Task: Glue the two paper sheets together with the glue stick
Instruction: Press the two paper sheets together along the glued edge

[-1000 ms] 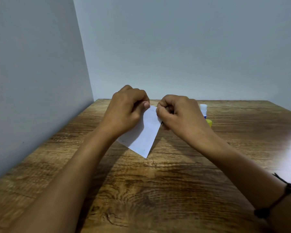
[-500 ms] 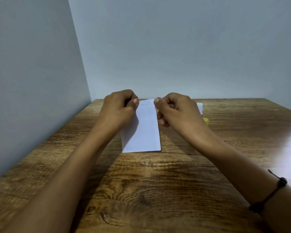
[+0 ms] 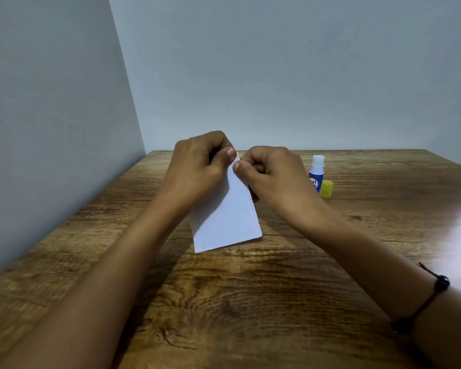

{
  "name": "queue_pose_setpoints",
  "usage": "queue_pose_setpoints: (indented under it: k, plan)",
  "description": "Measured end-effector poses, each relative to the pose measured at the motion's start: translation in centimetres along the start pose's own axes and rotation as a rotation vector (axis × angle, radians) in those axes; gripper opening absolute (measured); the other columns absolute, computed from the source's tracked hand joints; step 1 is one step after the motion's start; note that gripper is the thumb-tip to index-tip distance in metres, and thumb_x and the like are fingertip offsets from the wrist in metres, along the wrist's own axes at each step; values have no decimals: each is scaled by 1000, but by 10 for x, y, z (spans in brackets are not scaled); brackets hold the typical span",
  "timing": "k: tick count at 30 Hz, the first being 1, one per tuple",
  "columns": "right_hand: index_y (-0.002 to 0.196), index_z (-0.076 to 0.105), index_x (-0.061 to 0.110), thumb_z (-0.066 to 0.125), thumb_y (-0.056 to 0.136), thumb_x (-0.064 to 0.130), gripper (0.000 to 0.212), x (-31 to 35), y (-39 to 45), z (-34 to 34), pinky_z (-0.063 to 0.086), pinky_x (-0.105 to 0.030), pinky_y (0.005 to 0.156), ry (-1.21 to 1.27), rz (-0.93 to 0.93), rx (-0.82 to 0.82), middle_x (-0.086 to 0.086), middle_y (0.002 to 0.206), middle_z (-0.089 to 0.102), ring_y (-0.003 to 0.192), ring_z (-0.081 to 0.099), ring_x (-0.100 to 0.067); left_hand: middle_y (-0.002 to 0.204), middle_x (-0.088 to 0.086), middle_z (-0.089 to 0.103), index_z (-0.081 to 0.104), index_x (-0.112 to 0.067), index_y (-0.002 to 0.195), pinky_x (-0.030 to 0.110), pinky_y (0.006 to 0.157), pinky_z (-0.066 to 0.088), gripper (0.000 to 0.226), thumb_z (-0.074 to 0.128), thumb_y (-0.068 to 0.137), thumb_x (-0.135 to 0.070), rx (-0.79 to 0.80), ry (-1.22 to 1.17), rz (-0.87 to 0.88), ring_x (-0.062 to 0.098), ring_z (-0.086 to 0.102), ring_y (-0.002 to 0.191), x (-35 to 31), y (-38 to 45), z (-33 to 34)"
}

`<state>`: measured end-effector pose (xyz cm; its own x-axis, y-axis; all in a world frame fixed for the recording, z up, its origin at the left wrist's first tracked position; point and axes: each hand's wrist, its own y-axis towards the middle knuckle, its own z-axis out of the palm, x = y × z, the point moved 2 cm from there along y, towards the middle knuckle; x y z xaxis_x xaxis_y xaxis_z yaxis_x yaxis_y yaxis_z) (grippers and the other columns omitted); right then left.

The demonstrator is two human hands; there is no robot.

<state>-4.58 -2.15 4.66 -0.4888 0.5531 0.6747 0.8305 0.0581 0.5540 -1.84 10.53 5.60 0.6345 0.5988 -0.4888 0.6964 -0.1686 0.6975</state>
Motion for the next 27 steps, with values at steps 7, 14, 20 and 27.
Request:
queue_pose_setpoints:
  k: [7,14,20,27]
  plan:
    - [66,58,16,54,88,14,22,-12,-2,5,54,-23,50,71,88,102,-1,55,64,46,61,-8,57,-7,45,54,-2,70,28,53,31,23,48,85,-18,-356,-89,-262,7,39,56,30,9,-21]
    - [65,57,12,51,87,10,23,-19,-1,10,54,-25,47,123,118,147,-3,54,65,43,60,-10,60,-1,51,53,-1,69,34,63,39,24,46,87,-16,-438,-21,-334,22,47,68,37,4,-19]
    - [77,55,17,56,88,22,12,-31,-4,12,56,-32,51,211,217,129,-5,60,68,48,63,-14,89,19,65,53,-6,73,36,72,42,21,43,89,-15,-509,3,-437,33,56,85,49,1,-18]
    - [115,34,24,52,83,4,42,-34,-5,11,45,-22,38,122,213,57,-17,68,63,36,58,-12,87,13,64,52,-9,84,32,63,34,13,41,90,-12,-352,123,-350,28,54,80,38,-7,13]
